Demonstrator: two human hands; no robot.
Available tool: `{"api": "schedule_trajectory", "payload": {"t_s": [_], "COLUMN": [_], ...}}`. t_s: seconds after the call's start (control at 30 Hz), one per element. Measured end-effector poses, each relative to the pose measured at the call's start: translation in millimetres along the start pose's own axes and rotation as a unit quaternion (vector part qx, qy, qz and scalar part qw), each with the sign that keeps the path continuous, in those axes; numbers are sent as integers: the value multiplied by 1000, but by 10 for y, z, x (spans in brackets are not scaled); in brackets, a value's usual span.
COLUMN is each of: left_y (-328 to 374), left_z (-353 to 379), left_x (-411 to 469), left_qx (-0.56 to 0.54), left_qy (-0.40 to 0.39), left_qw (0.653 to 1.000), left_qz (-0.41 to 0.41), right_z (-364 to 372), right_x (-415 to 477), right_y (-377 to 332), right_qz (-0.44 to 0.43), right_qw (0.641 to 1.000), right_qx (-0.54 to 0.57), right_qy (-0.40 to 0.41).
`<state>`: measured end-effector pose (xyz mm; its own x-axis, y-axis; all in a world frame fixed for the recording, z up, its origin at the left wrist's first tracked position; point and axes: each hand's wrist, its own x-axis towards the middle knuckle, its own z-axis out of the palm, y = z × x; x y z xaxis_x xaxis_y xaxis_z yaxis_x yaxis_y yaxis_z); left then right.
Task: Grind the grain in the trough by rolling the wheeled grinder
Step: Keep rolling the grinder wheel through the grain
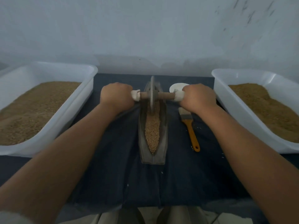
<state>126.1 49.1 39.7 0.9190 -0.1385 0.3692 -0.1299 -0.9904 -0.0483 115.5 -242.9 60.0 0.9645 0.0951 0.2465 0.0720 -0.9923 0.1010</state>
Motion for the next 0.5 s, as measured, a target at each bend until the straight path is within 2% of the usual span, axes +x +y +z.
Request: {"api": "schedule_trajectory", "payload": {"t_s": [0.1, 0.23, 0.3, 0.4, 0.5], "left_y": [47, 7, -12, -7, -17], "left_z": [-89, -255, -333, -371, -286], "left_x": [-66, -650, -898, -1025, -1060], "left_qx": [8, 44, 50, 35, -13], "left_qy": [-10, 2, 1, -32, -52], "left_qw": [1000, 997, 996, 997, 998], "left_qz": [7, 59, 72, 60, 9], "right_z": [6, -76, -191, -376, -518], "right_x": [-24, -526, -781, -962, -941], "right_y": [16, 105, 144, 72, -48], "right_qz": [12, -38, -66, -111, -147], "right_qw": [1000, 990, 985, 987, 989], "right_qx": [7, 35, 55, 53, -3], "right_qy": [-28, -130, -148, -102, -25]}}
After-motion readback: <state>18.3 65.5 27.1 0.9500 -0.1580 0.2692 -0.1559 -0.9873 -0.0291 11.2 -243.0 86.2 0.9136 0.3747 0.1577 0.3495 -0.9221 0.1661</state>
